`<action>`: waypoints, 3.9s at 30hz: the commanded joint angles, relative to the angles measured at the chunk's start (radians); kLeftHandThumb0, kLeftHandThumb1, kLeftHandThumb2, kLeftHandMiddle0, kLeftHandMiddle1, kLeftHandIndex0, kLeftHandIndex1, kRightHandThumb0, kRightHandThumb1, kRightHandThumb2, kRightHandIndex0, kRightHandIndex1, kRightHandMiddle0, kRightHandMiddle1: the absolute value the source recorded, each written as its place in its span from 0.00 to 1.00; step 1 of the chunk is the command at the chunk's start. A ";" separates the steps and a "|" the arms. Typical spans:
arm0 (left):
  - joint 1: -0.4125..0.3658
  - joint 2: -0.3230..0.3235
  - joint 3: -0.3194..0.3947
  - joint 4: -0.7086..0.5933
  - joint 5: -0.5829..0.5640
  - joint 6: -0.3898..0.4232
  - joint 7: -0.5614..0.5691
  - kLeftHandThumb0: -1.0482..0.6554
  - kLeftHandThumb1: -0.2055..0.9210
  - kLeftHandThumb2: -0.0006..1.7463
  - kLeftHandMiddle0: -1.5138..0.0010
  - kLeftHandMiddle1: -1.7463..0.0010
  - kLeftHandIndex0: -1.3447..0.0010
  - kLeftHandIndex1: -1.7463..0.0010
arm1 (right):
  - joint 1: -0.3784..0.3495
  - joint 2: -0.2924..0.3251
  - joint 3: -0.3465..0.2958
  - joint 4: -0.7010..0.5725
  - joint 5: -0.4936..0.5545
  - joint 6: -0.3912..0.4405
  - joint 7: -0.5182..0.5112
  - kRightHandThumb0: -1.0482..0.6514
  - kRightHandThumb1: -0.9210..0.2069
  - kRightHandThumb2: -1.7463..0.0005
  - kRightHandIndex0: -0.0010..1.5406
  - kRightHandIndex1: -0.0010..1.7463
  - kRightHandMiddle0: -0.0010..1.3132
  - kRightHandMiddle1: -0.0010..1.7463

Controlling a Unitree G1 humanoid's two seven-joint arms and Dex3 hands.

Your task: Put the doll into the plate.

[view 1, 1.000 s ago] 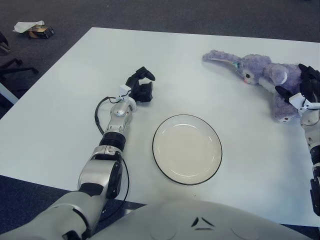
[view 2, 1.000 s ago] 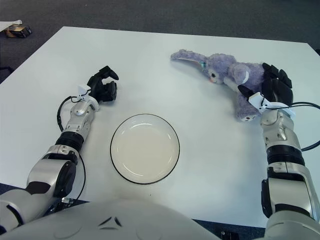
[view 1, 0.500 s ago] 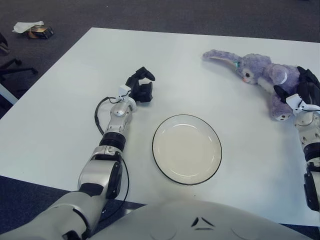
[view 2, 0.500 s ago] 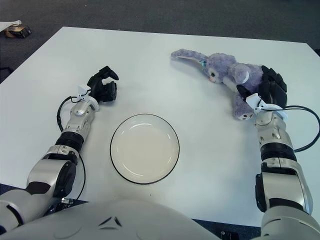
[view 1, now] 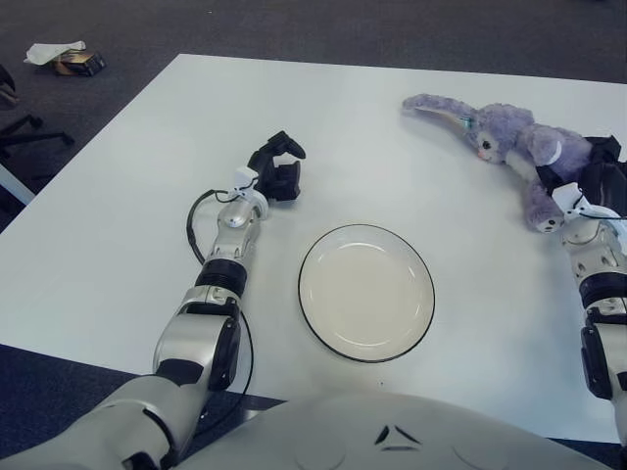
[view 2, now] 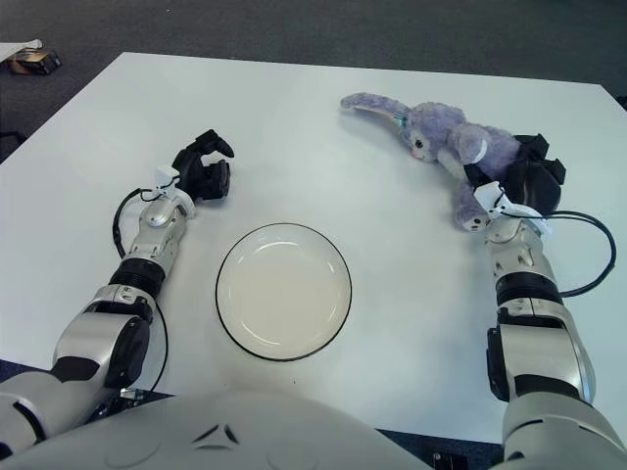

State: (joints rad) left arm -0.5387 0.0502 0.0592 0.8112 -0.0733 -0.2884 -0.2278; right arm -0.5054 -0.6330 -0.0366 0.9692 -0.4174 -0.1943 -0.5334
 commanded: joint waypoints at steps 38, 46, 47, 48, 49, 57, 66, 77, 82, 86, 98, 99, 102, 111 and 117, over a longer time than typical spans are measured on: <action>0.087 -0.007 -0.060 0.059 0.122 -0.184 0.102 0.36 0.60 0.65 0.20 0.00 0.63 0.00 | -0.114 0.160 -0.152 -0.283 0.477 0.612 0.540 0.62 0.74 0.12 0.55 0.91 0.42 1.00; 0.086 0.007 -0.093 0.088 0.194 -0.263 0.168 0.36 0.60 0.65 0.19 0.00 0.63 0.00 | -0.097 0.148 -0.123 -0.533 0.504 0.864 0.627 0.62 0.73 0.12 0.54 0.92 0.42 1.00; 0.084 0.008 -0.096 0.093 0.198 -0.272 0.175 0.36 0.60 0.65 0.19 0.00 0.63 0.00 | -0.096 0.145 -0.117 -0.561 0.506 0.894 0.639 0.62 0.73 0.12 0.54 0.92 0.42 1.00; 0.083 0.009 -0.097 0.098 0.202 -0.278 0.181 0.36 0.59 0.65 0.19 0.00 0.63 0.00 | -0.094 0.142 -0.114 -0.584 0.507 0.919 0.649 0.62 0.72 0.13 0.54 0.92 0.41 1.00; 0.082 0.009 -0.099 0.102 0.204 -0.283 0.186 0.36 0.59 0.65 0.19 0.00 0.63 0.00 | -0.091 0.140 -0.113 -0.602 0.508 0.938 0.655 0.62 0.72 0.13 0.53 0.92 0.41 1.00; 0.076 0.013 -0.114 0.128 0.228 -0.336 0.224 0.36 0.57 0.67 0.19 0.00 0.62 0.00 | -0.072 0.121 -0.093 -0.804 0.532 1.167 0.727 0.62 0.70 0.14 0.51 0.94 0.39 1.00; 0.073 0.022 -0.135 0.151 0.262 -0.391 0.272 0.36 0.56 0.67 0.20 0.00 0.61 0.00 | -0.152 0.085 -0.064 -0.772 0.545 1.309 0.815 0.62 0.70 0.14 0.52 0.95 0.39 1.00; 0.073 0.052 -0.186 0.169 0.372 -0.475 0.400 0.35 0.56 0.68 0.24 0.00 0.61 0.00 | -0.229 0.029 0.007 -0.704 0.542 1.359 0.932 0.62 0.72 0.12 0.53 0.94 0.40 1.00; 0.069 0.075 -0.225 0.177 0.457 -0.517 0.502 0.36 0.58 0.66 0.28 0.00 0.62 0.00 | -0.267 0.017 0.041 -0.670 0.520 1.358 0.950 0.62 0.74 0.12 0.55 0.92 0.41 1.00; 0.061 0.110 -0.278 0.185 0.575 -0.557 0.649 0.37 0.62 0.63 0.36 0.00 0.65 0.00 | -0.292 0.009 0.073 -0.640 0.503 1.328 0.965 0.62 0.73 0.13 0.56 0.90 0.41 1.00; -0.001 0.176 -0.430 0.246 0.840 -0.597 1.049 0.45 0.81 0.46 0.84 0.17 0.91 0.11 | -0.344 0.017 0.132 -0.554 0.467 1.293 0.982 0.62 0.71 0.15 0.56 0.87 0.41 1.00; -0.008 0.182 -0.444 0.252 0.857 -0.594 1.076 0.39 0.79 0.47 0.87 0.21 0.94 0.17 | -0.347 0.019 0.131 -0.549 0.467 1.295 0.981 0.62 0.72 0.15 0.55 0.88 0.41 1.00; -0.033 0.201 -0.493 0.261 0.922 -0.561 1.173 0.31 0.76 0.48 0.92 0.27 0.98 0.25 | -0.370 0.034 0.129 -0.529 0.466 1.322 0.969 0.62 0.73 0.13 0.55 0.90 0.41 1.00; -0.128 0.239 -0.650 0.296 1.120 -0.408 1.511 0.26 0.72 0.48 0.97 0.43 1.00 0.40 | -0.448 0.061 0.161 -0.436 0.461 1.330 0.984 0.62 0.72 0.11 0.51 0.98 0.40 1.00; -0.197 0.256 -0.725 0.355 1.173 -0.347 1.601 0.27 0.71 0.49 0.96 0.49 1.00 0.41 | -0.494 0.065 0.242 -0.334 0.419 1.234 1.042 0.62 0.70 0.14 0.52 0.94 0.38 1.00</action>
State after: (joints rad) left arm -0.7708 0.2938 -0.6157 1.0982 1.0650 -0.6684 1.3347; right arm -0.9618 -0.5759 0.1557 0.5765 0.0313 1.1098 0.4682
